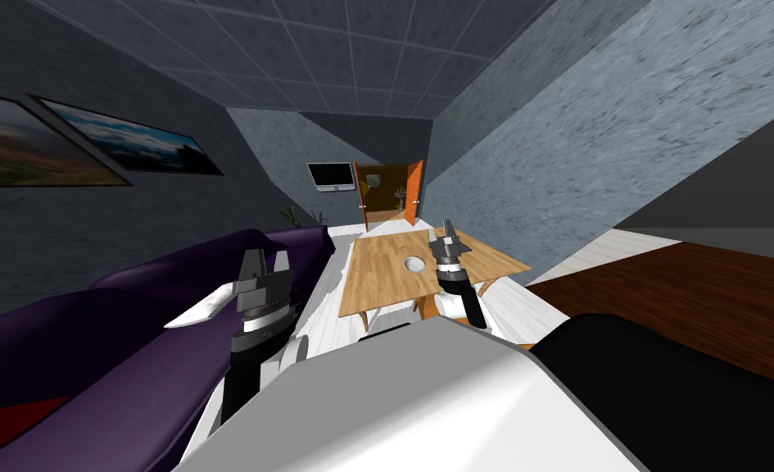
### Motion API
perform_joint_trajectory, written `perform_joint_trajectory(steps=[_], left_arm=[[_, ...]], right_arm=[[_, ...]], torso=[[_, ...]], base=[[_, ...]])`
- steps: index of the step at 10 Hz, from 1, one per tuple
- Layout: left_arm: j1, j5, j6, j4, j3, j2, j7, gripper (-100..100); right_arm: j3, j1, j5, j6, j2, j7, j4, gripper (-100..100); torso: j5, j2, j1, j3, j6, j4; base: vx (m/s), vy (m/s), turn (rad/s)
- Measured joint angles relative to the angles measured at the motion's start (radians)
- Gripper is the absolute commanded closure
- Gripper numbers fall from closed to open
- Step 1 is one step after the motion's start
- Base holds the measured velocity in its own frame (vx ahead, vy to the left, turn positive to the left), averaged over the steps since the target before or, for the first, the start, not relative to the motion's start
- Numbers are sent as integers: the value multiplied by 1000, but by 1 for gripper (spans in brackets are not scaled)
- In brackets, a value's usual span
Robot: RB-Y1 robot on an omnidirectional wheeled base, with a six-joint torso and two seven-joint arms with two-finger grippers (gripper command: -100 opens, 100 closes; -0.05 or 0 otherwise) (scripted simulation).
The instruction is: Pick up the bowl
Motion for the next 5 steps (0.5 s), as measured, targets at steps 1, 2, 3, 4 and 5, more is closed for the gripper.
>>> perform_joint_trajectory(steps=[1,2,3,4,5], left_arm=[[0,0,0,0,0,0,0,0],[0,0,0,0,0,0,0,0],[0,0,0,0,0,0,0,0],[0,0,0,0,0,0,0,0],[0,0,0,0,0,0,0,0]], right_arm=[[4,-4,2,2,-15,3,5,-100],[9,-10,4,3,-36,7,16,-100],[15,-15,6,6,-61,13,26,-100],[28,-21,12,7,-83,22,41,-100],[35,-30,14,14,-113,30,52,-100]], torso=[[0,1,0,1,0,0],[0,3,1,2,0,1],[0,4,1,2,0,1],[1,5,3,3,0,1],[1,4,3,3,0,1]], base=[[-61,17,4],[-73,28,11],[-79,47,14],[-65,57,17],[-58,51,28]])
